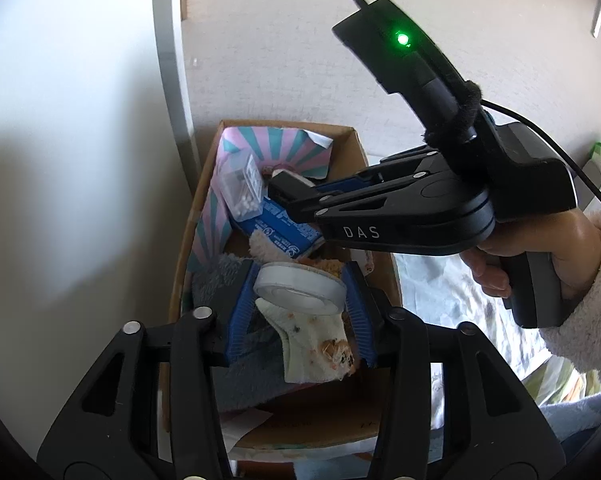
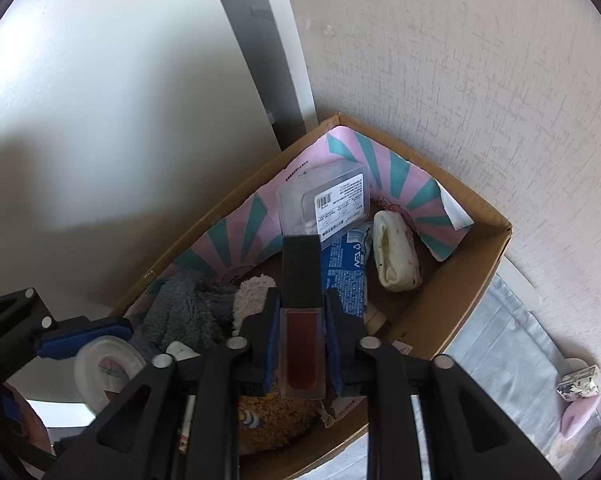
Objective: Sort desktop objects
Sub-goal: 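Carry the tape roll and lipstick into the cardboard box and release both, then move both tools back toward the tissue box and pink towel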
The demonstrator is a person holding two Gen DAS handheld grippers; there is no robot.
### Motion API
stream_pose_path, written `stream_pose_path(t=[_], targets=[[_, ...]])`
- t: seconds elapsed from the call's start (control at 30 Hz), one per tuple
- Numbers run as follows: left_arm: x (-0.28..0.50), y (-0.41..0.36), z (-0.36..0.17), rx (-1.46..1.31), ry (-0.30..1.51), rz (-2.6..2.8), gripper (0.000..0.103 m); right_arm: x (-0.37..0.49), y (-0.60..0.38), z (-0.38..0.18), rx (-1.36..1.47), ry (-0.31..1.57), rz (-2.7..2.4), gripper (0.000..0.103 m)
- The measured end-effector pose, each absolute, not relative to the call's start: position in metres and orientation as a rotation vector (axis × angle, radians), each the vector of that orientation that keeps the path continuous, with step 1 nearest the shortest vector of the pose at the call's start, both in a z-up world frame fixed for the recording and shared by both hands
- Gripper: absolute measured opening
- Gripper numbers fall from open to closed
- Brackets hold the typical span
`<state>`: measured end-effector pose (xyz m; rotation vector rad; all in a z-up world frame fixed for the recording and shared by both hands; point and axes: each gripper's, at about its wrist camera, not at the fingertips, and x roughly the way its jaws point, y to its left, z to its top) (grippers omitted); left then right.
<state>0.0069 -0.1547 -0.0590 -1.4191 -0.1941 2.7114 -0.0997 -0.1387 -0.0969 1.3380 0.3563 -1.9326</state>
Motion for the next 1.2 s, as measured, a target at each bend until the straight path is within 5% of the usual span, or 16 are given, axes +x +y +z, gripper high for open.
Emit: stream_pose_path(t=[0.03, 0.07, 0.1, 0.13, 0.43, 0.8, 1.2], targets=[[0.005, -0.155, -0.060, -1.439, -0.203, 2.706, 0.080, -0.100, -0.137, -0.096, 1.339, 0.351, -1.941, 0.052], [0.004, -0.155, -0.061, -1.462, -0.206, 2.703, 0.102, -0.101, -0.133, -0.093, 1.336, 0.331, -1.957, 0.061], [0.005, -0.155, -0.060, -1.445, -0.206, 2.718, 0.102, -0.102, -0.127, -0.088, 1.317, 0.289, -1.978, 0.075], [0.008, -0.156, -0.058, -1.427, -0.214, 2.718, 0.103, -0.103, -0.122, -0.085, 1.306, 0.258, -1.990, 0.078], [0.004, -0.163, -0.058, -1.455, -0.277, 2.695, 0.103, -0.107, -0.062, -0.058, 1.240, 0.084, -2.149, 0.078], [-0.014, -0.141, -0.039, -1.369, -0.274, 2.702, 0.103, -0.088, -0.014, -0.035, 1.144, 0.205, -2.304, 0.078], [-0.038, -0.094, -0.019, -1.277, -0.223, 2.627, 0.103, -0.074, 0.091, -0.019, 1.196, 0.038, -2.429, 0.078]])
